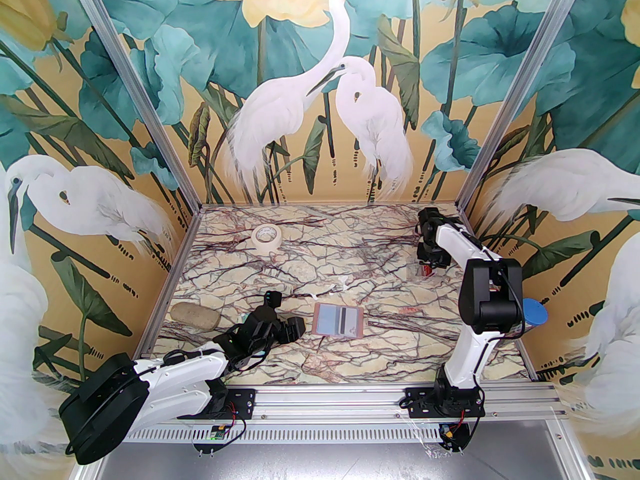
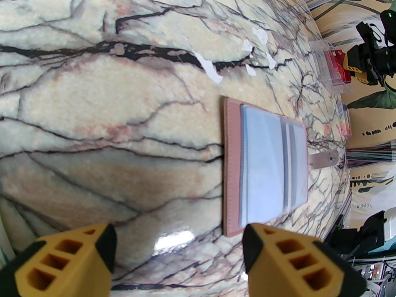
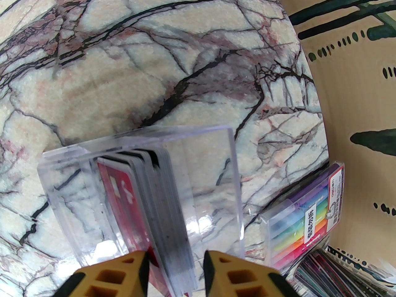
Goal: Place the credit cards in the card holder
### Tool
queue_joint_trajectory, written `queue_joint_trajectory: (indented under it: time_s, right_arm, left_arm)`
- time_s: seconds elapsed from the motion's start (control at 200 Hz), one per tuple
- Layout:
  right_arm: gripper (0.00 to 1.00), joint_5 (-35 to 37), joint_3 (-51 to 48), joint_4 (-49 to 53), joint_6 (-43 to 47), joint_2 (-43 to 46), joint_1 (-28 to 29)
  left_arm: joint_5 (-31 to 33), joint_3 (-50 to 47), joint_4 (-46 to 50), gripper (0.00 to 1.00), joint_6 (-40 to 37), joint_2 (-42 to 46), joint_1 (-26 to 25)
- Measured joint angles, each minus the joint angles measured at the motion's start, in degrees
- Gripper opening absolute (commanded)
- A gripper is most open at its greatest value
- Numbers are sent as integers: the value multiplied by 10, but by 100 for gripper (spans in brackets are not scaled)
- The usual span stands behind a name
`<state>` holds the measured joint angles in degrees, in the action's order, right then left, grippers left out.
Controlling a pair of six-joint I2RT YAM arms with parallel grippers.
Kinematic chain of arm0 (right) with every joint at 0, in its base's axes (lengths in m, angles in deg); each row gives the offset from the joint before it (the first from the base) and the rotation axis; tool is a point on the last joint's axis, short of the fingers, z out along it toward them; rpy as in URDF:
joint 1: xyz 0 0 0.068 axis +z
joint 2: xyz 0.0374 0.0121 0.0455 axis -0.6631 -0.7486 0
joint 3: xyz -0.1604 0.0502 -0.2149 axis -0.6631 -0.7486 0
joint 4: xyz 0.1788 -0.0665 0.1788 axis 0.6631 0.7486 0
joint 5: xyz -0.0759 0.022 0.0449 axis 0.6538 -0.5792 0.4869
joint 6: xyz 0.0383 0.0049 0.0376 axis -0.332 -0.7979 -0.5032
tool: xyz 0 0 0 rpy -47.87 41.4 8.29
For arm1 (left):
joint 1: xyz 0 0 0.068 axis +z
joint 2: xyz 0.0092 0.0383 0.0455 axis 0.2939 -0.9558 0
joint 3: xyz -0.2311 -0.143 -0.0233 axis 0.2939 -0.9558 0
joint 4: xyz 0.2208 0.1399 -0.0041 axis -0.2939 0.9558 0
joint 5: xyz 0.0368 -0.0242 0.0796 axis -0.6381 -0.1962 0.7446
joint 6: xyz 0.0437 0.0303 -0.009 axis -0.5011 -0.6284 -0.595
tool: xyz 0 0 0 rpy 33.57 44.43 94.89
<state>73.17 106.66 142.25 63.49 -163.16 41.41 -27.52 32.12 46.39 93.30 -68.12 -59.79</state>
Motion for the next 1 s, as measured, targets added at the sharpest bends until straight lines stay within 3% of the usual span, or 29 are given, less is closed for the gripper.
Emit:
queue_joint_trajectory:
  time_s: [0.27, 1.0]
  right_arm:
    - [27, 1, 1, 2, 0, 0, 0]
    - [18, 1, 3, 7, 0, 0, 0]
  left_arm:
    - [0, 0, 0, 72, 0, 0, 0]
    - [-2, 2, -8, 72, 0, -8, 5]
